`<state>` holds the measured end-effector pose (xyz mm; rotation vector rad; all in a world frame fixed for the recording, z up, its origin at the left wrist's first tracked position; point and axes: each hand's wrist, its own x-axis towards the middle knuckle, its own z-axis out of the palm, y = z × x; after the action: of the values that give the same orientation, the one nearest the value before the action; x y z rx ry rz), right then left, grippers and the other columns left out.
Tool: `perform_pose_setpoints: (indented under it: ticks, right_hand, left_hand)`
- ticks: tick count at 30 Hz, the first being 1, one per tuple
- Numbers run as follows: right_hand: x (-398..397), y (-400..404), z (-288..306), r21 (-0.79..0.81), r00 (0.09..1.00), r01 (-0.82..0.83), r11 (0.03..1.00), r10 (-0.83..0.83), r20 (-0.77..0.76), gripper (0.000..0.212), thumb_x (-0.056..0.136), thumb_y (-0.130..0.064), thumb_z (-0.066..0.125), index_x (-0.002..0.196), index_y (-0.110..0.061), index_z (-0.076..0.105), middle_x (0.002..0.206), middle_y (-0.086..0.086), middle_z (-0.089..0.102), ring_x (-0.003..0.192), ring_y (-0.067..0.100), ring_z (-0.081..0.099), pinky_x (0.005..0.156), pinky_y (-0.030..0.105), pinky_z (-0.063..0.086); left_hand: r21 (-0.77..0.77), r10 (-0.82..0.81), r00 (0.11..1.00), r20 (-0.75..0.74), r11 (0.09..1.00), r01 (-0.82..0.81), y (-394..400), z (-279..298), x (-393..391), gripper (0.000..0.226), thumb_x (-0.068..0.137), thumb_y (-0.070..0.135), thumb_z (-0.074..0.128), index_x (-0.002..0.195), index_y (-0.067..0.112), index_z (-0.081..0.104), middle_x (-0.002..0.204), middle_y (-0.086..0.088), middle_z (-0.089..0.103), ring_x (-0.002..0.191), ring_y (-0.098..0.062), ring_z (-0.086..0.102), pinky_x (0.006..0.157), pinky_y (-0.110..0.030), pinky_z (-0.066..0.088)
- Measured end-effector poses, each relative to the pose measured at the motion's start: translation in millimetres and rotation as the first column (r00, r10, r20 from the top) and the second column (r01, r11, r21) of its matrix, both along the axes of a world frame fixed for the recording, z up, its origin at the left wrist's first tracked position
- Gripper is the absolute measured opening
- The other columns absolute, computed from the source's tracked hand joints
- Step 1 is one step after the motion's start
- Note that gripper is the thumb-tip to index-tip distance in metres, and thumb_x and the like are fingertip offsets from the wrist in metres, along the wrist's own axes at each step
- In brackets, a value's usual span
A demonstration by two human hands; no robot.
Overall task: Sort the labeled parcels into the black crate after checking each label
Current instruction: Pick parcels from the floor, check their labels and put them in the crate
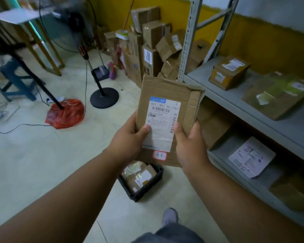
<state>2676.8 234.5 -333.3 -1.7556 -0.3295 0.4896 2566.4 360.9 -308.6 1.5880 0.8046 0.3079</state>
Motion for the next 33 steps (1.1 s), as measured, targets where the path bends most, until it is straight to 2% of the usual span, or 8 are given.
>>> perform_pose_setpoints:
  ticks: [5, 9, 12, 16, 23, 27, 30, 33]
  right_hand:
    - [33.4, 78.7, 5.5, 0.032, 0.998, -0.06, 0.998, 0.06, 0.011, 0.04, 0.1, -0.038, 0.053, 0.138, -0.033, 0.041, 0.111, -0.015, 0.063, 0.098, 0.0, 0.063, 0.064, 0.011, 0.051]
    - [42.9, 126.5, -1.4, 0.03, 0.999, -0.03, 0.999, 0.029, 0.022, 0.037, 0.1, -0.037, 0.052, 0.135, -0.031, 0.042, 0.114, -0.011, 0.066, 0.101, 0.008, 0.066, 0.076, 0.024, 0.057]
    - [50.6, 168.6, -17.0, 0.025, 1.0, 0.012, 1.0, -0.012, 0.018, 0.043, 0.1, -0.035, 0.051, 0.14, -0.038, 0.035, 0.124, -0.008, 0.062, 0.105, 0.009, 0.065, 0.079, 0.029, 0.059]
    - [45.3, 218.8, -54.7, -0.031, 0.979, 0.203, 0.979, -0.203, 0.006, 0.04, 0.102, -0.029, 0.051, 0.14, -0.036, 0.039, 0.124, -0.011, 0.063, 0.105, 0.007, 0.064, 0.075, 0.021, 0.054]
    - [2.8, 294.0, -93.1, -0.236, 0.828, 0.542, 0.807, -0.561, -0.015, 0.027, 0.099, -0.034, 0.052, 0.126, -0.034, 0.049, 0.112, -0.011, 0.066, 0.097, 0.012, 0.067, 0.077, 0.03, 0.057]
    - [-7.7, 320.5, -113.8, -0.267, 0.733, 0.641, 0.72, -0.677, -0.065, 0.027, 0.099, -0.03, 0.055, 0.126, -0.027, 0.052, 0.112, -0.008, 0.067, 0.094, 0.011, 0.067, 0.079, 0.031, 0.058]
    - [-8.4, 320.2, -142.0, -0.294, 0.685, 0.686, 0.666, -0.727, -0.047, 0.025, 0.099, -0.029, 0.056, 0.124, -0.024, 0.055, 0.115, -0.005, 0.068, 0.099, 0.014, 0.067, 0.082, 0.032, 0.059]
    - [6.8, 318.8, -200.9, -0.304, 0.682, 0.698, 0.648, -0.731, 0.007, 0.025, 0.098, -0.029, 0.057, 0.123, -0.026, 0.056, 0.114, -0.008, 0.067, 0.097, 0.01, 0.065, 0.073, 0.017, 0.054]
  left_hand:
    - [0.038, 0.114, 0.993, 0.01, 0.993, -0.114, 70.2, 8.6, 26.1, 0.032, 0.099, 0.032, 0.055, 0.124, 0.051, 0.056, 0.105, 0.023, 0.072, 0.093, -0.004, 0.072, 0.088, -0.048, 0.058]
    - [0.123, 0.101, 0.995, 0.003, 0.987, -0.101, 115.8, 1.1, 37.8, 0.034, 0.094, 0.037, 0.054, 0.105, 0.069, 0.054, 0.106, 0.032, 0.069, 0.095, 0.006, 0.067, 0.09, -0.042, 0.055]
    - [0.179, 0.061, 0.998, 0.01, 0.982, -0.061, 158.1, -14.0, 56.4, 0.042, 0.091, 0.039, 0.053, 0.108, 0.076, 0.043, 0.107, 0.037, 0.065, 0.098, 0.01, 0.064, 0.079, -0.026, 0.053]
    - [0.206, -0.079, 0.997, -0.019, 0.975, 0.082, 224.1, -62.1, 76.6, 0.05, 0.098, 0.028, 0.056, 0.131, 0.059, 0.035, 0.108, 0.034, 0.063, 0.097, 0.015, 0.062, 0.07, -0.014, 0.05]
    - [0.204, -0.455, 0.864, -0.216, 0.845, 0.495, 334.1, -109.1, 85.1, 0.057, 0.093, 0.031, 0.062, 0.134, 0.057, 0.032, 0.097, 0.032, 0.061, 0.081, 0.022, 0.06, 0.054, -0.006, 0.047]
    - [0.212, -0.51, 0.826, -0.24, 0.802, 0.558, 353.1, -131.7, 100.1, 0.061, 0.088, 0.03, 0.064, 0.133, 0.058, 0.033, 0.111, 0.018, 0.049, 0.087, 0.0, 0.063, 0.069, -0.012, 0.044]
    - [0.204, -0.524, 0.797, -0.301, 0.781, 0.591, 353.9, -168.0, 108.0, 0.063, 0.087, 0.036, 0.066, 0.137, 0.057, 0.033, 0.115, 0.009, 0.036, 0.081, 0.0, 0.059, 0.064, -0.012, 0.039]
    - [0.186, -0.538, 0.786, -0.306, 0.776, 0.603, 356.2, -228.3, 119.8, 0.066, 0.089, 0.034, 0.067, 0.141, 0.053, 0.032, 0.113, 0.008, 0.038, 0.08, -0.001, 0.06, 0.06, -0.013, 0.042]
